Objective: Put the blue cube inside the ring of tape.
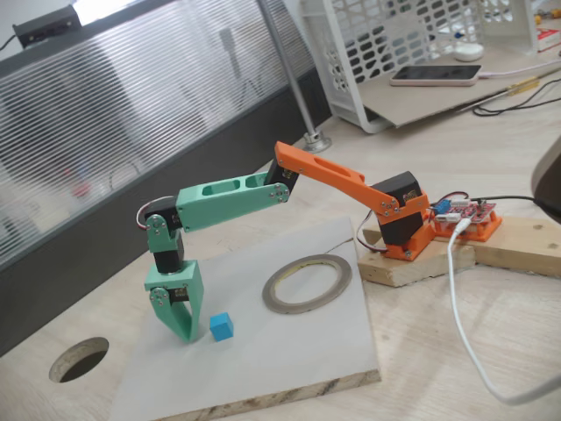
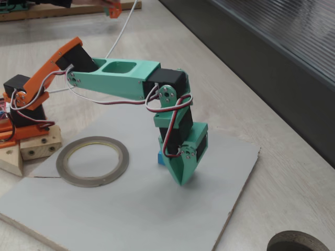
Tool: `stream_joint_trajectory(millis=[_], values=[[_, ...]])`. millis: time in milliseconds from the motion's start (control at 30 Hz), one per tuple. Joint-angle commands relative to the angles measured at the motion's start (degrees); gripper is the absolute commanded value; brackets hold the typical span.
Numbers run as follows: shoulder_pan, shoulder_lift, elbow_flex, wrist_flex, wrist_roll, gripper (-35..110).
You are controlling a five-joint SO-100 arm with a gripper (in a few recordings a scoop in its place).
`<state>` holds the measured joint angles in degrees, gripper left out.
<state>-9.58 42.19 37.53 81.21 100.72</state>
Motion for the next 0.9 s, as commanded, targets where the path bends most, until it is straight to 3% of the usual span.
stream_joint_trajectory(millis=[0, 200, 867], values=[[-0.5, 1.1, -1.4, 5.4, 0.4, 3], [-0.5, 5.0, -1.6, 16.2, 0.4, 3], [-0.4, 10.0, -1.5, 16.6, 0.4, 3]])
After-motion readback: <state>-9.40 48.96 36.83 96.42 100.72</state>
